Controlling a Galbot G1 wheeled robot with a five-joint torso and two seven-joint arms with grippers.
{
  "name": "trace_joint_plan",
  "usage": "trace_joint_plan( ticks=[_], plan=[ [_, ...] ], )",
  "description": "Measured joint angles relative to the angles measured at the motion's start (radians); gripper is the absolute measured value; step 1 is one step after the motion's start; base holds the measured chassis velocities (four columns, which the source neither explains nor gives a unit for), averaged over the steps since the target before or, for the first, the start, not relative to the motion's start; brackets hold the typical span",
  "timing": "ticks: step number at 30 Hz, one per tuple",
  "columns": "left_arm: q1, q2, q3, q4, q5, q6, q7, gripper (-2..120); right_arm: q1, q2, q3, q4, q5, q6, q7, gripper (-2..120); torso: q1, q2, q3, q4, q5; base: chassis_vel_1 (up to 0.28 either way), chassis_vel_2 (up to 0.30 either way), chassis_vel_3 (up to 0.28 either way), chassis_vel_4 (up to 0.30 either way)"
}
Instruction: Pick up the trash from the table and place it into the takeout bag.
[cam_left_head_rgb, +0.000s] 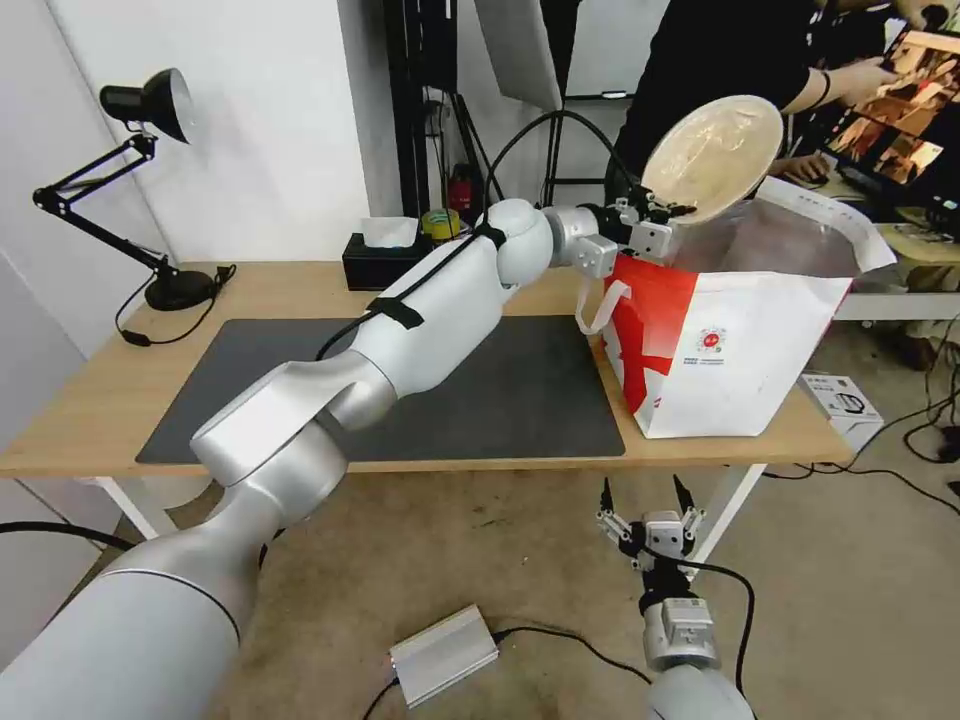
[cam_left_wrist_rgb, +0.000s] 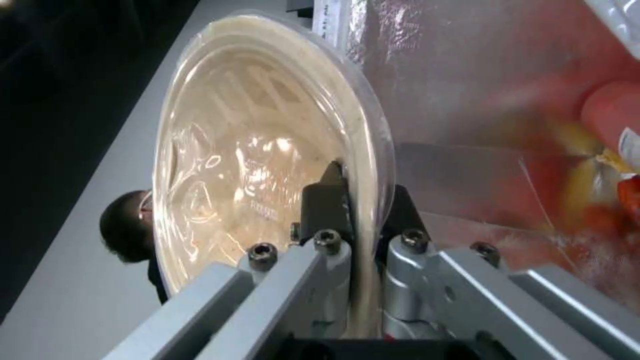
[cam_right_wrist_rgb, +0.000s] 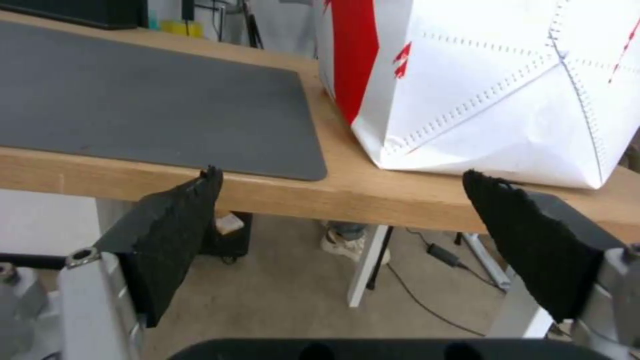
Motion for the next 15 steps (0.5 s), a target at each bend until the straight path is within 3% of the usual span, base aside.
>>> trace_joint_plan(
  ticks=[15],
  plan=[
    [0.007, 0.001, 0.042, 0.005, -0.044, -0.016, -0.018, 1, 0.002, 0.005, -0.003, 0.000, 0.000, 0.000, -0.001, 92, 0.000, 0.000, 0.000, -0.0001, 0.0000, 0.000, 0.000, 0.000, 0.000]
  ],
)
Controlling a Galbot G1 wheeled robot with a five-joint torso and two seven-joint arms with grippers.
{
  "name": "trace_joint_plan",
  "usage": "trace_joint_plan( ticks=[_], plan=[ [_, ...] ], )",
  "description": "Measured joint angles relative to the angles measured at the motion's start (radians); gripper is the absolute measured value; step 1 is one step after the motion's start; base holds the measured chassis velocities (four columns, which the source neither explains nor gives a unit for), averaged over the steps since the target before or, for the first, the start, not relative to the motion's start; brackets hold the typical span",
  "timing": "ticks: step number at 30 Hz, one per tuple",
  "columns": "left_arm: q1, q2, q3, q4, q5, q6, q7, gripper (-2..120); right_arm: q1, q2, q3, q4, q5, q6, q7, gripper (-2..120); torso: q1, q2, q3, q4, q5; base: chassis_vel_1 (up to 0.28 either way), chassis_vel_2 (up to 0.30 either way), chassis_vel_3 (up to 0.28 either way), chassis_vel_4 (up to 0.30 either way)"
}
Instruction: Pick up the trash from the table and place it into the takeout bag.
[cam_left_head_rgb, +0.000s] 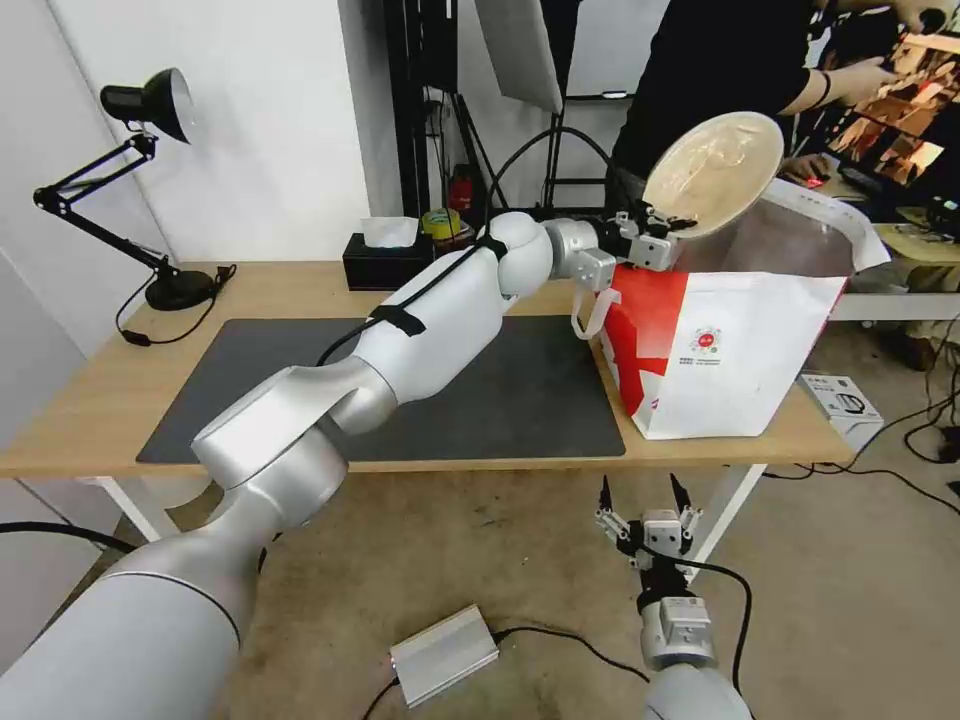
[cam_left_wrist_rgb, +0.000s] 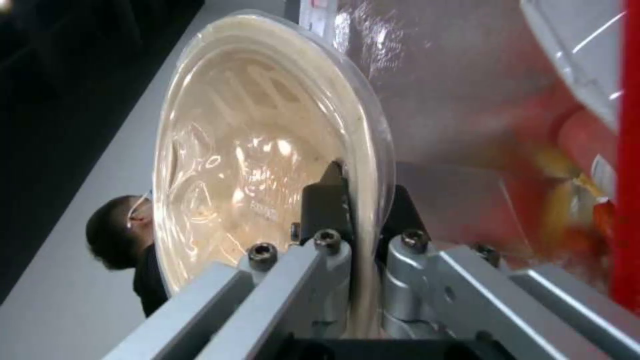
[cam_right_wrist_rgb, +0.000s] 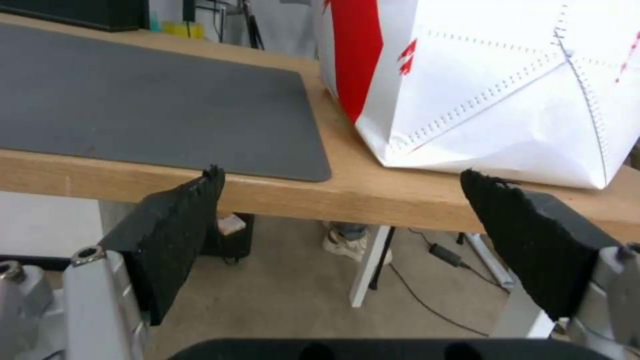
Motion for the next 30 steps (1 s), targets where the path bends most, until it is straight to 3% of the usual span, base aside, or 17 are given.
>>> trace_joint_plan(
  ticks=[15, 20, 22, 26, 30],
  plan=[
    [-0.008, 0.001, 0.029, -0.031, -0.045, -0.005, -0.026, 1, -0.001, 0.006, 0.000, 0.008, -0.007, 0.000, 0.000, 92, 0.000, 0.000, 0.000, 0.0000, 0.0000, 0.000, 0.000, 0.000, 0.000],
    [-0.019, 0.005, 0.053, -0.043, -0.072, -0.003, -0.041, 21, -0.003, 0.007, 0.002, 0.015, -0.007, 0.000, 0.000, 92, 0.000, 0.000, 0.000, 0.0000, 0.0000, 0.000, 0.000, 0.000, 0.000],
    [-0.021, 0.005, 0.055, -0.044, -0.075, -0.003, -0.044, 23, -0.003, 0.008, 0.002, 0.016, -0.007, 0.000, 0.000, 92, 0.000, 0.000, 0.000, 0.0000, 0.0000, 0.000, 0.000, 0.000, 0.000],
    [-0.038, 0.007, 0.078, -0.049, -0.102, 0.000, -0.051, 44, -0.001, 0.010, 0.005, 0.021, -0.007, -0.001, 0.000, 92, 0.000, 0.000, 0.000, 0.0000, 0.0000, 0.000, 0.000, 0.000, 0.000],
    [-0.048, 0.010, 0.096, -0.056, -0.121, 0.002, -0.051, 57, 0.004, 0.012, 0.005, 0.024, -0.007, -0.002, 0.000, 92, 0.000, 0.000, 0.000, 0.0000, 0.0000, 0.000, 0.000, 0.000, 0.000]
  ],
)
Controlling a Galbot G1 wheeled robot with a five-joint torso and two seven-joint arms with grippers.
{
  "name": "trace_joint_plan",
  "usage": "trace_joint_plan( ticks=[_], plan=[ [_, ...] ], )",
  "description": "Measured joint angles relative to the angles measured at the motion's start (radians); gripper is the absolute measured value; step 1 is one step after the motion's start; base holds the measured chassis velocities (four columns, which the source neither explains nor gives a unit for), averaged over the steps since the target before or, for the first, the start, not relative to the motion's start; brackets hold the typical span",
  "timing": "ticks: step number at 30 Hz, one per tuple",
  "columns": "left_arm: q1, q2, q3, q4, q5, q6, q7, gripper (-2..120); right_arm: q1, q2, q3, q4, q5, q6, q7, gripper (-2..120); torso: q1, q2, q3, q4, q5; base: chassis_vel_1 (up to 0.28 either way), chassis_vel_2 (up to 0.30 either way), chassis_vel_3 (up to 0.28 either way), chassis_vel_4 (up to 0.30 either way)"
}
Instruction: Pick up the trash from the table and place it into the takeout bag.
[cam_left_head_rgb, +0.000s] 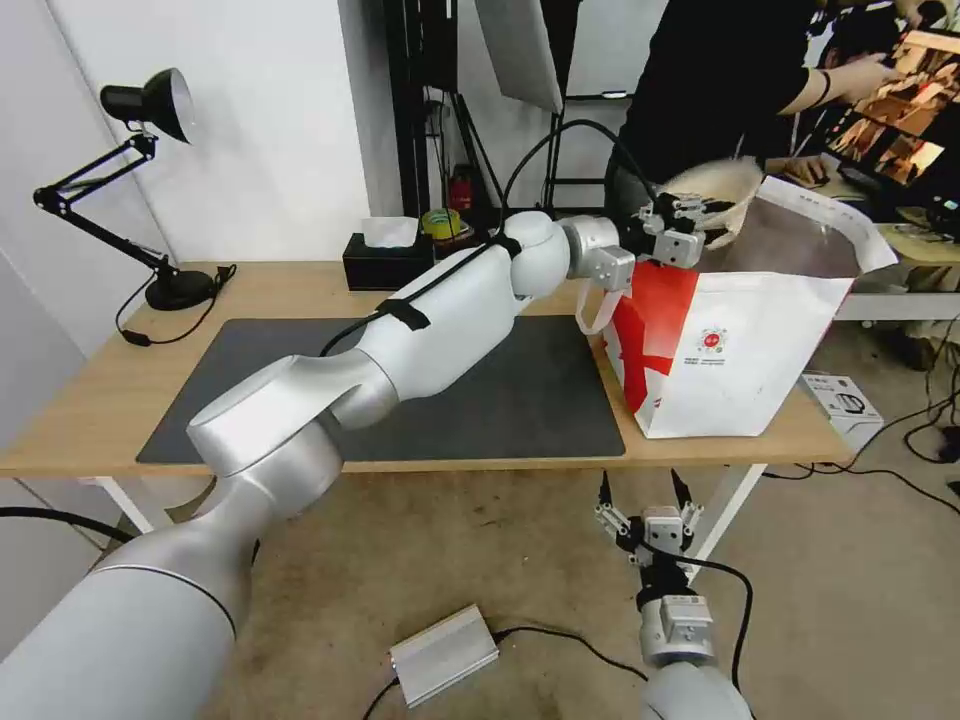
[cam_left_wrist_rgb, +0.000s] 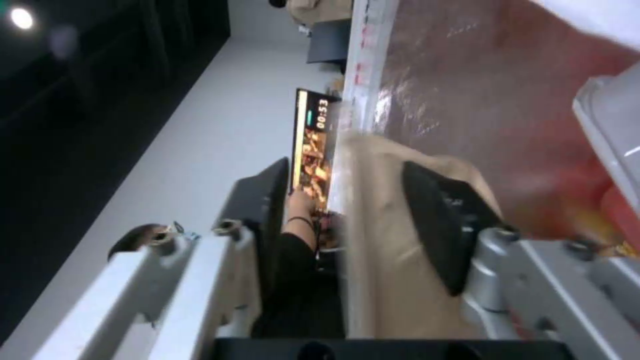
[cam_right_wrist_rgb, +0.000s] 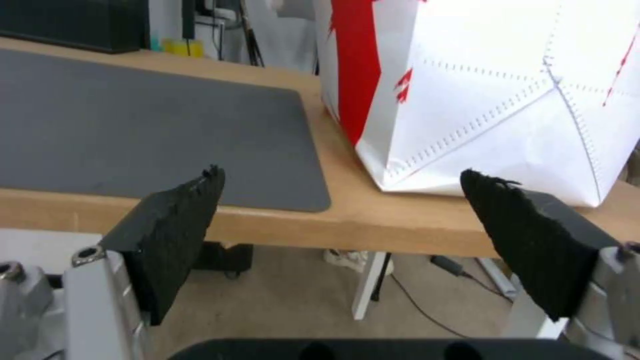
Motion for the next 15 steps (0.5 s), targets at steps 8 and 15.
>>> trace_joint_plan(
  ticks=[8, 15],
  plan=[
    [-0.017, 0.004, 0.017, -0.003, -0.018, 0.004, 0.000, 84, 0.004, 0.003, 0.000, 0.002, 0.000, -0.001, 0.000, 92, 0.000, 0.000, 0.000, 0.0000, 0.0000, 0.000, 0.000, 0.000, 0.000],
    [-0.020, 0.007, 0.023, -0.012, -0.025, 0.004, -0.001, 99, 0.011, 0.006, -0.002, 0.002, 0.001, -0.003, 0.000, 92, 0.000, 0.000, 0.000, 0.0000, 0.0000, 0.000, 0.000, 0.000, 0.000]
  ],
)
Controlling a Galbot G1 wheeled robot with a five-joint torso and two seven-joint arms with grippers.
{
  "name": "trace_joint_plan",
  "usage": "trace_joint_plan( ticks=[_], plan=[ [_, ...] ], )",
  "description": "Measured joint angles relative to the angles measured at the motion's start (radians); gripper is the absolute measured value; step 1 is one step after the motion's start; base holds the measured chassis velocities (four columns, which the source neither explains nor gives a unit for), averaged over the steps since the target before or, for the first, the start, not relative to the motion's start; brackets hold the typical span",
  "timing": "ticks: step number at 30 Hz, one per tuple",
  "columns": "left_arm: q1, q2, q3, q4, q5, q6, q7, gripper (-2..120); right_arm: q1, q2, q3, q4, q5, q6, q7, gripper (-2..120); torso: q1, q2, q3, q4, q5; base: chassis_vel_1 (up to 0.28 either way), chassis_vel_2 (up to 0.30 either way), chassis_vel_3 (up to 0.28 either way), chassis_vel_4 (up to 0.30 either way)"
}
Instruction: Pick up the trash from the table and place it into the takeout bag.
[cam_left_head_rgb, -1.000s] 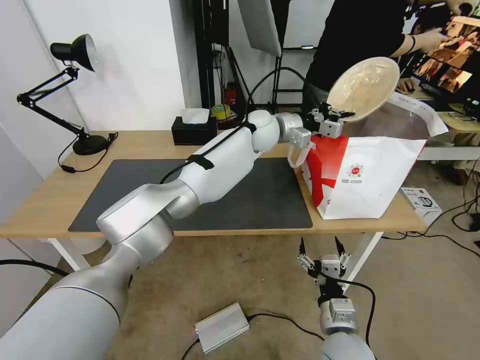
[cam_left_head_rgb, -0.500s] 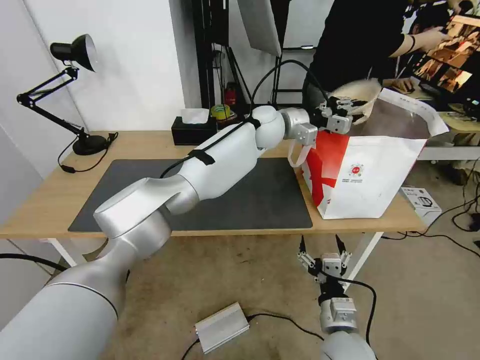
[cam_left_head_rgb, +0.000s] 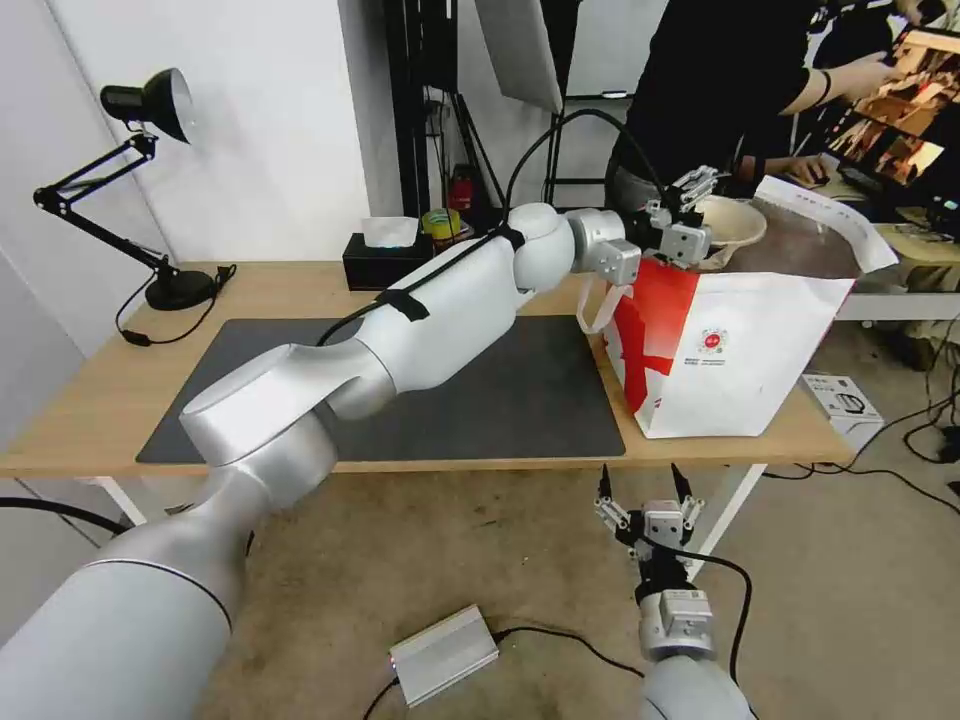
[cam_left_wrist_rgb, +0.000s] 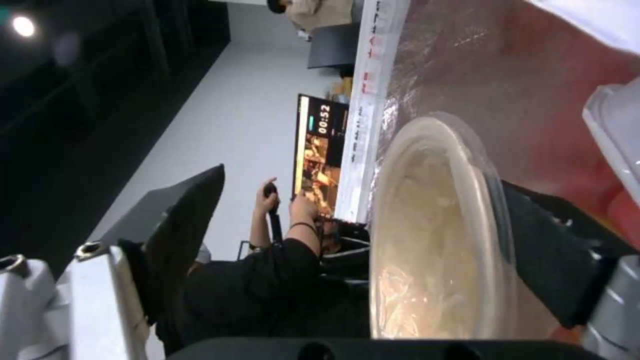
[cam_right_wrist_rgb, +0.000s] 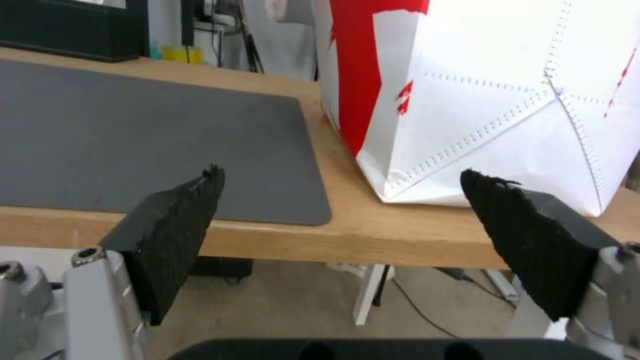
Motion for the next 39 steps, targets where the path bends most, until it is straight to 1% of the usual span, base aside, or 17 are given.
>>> trace_joint_plan(
  ticks=[8, 9, 11, 12, 13, 15, 20, 28, 36, 39],
  plan=[
    [-0.007, 0.005, 0.003, -0.009, -0.030, 0.000, -0.001, 99, 0.005, 0.001, -0.001, 0.000, 0.000, -0.001, 0.000, 92, 0.000, 0.000, 0.000, 0.0000, 0.0000, 0.000, 0.000, 0.000, 0.000],
    [-0.010, 0.007, 0.005, -0.013, -0.044, 0.001, -0.001, 99, 0.005, 0.001, -0.001, 0.000, 0.000, -0.001, 0.000, 92, 0.000, 0.000, 0.000, 0.0000, 0.0000, 0.000, 0.000, 0.000, 0.000],
    [-0.022, 0.020, 0.032, -0.039, -0.117, 0.018, -0.001, 99, 0.009, 0.002, -0.001, 0.000, 0.001, -0.002, 0.000, 92, 0.000, 0.000, 0.000, 0.0000, 0.0000, 0.000, 0.000, 0.000, 0.000],
    [-0.022, 0.020, 0.032, -0.039, -0.117, 0.018, -0.001, 99, 0.009, 0.002, -0.001, 0.000, 0.001, -0.002, 0.000, 92, 0.000, 0.000, 0.000, 0.0000, 0.0000, 0.000, 0.000, 0.000, 0.000],
    [-0.026, 0.030, 0.050, -0.061, -0.168, 0.031, -0.001, 99, 0.011, 0.002, -0.001, -0.001, 0.001, -0.002, 0.000, 92, 0.000, 0.000, 0.000, 0.0000, 0.0000, 0.000, 0.000, 0.000, 0.000],
    [-0.029, 0.044, 0.063, -0.092, -0.204, 0.041, -0.001, 99, 0.012, 0.002, -0.001, -0.001, 0.001, -0.002, 0.000, 92, 0.000, 0.000, 0.000, 0.0001, 0.0000, 0.000, 0.000, 0.000, 0.000],
    [-0.037, 0.061, 0.065, -0.131, -0.221, 0.050, -0.002, 99, 0.013, 0.002, -0.001, -0.001, 0.001, -0.003, 0.000, 92, 0.000, 0.000, 0.000, 0.0001, 0.0000, 0.000, 0.000, 0.000, 0.000],
    [-0.051, 0.073, 0.051, -0.158, -0.246, 0.062, -0.004, 99, 0.013, 0.003, -0.001, -0.001, 0.001, -0.003, 0.000, 92, 0.000, 0.000, 0.000, 0.0000, -0.0001, 0.000, 0.000, 0.000, 0.000],
    [-0.054, 0.112, 0.062, -0.207, -0.310, 0.092, -0.009, 99, 0.013, 0.003, -0.001, -0.001, 0.001, -0.003, 0.000, 92, 0.000, 0.000, 0.000, 0.0001, -0.0001, 0.000, 0.000, 0.000, 0.000],
    [-0.054, 0.125, 0.065, -0.224, -0.333, 0.108, -0.025, 99, 0.013, 0.004, -0.001, -0.001, 0.001, -0.003, 0.000, 92, 0.000, 0.000, 0.000, 0.0000, -0.0001, 0.000, 0.000, 0.000, 0.000]
  ],
)
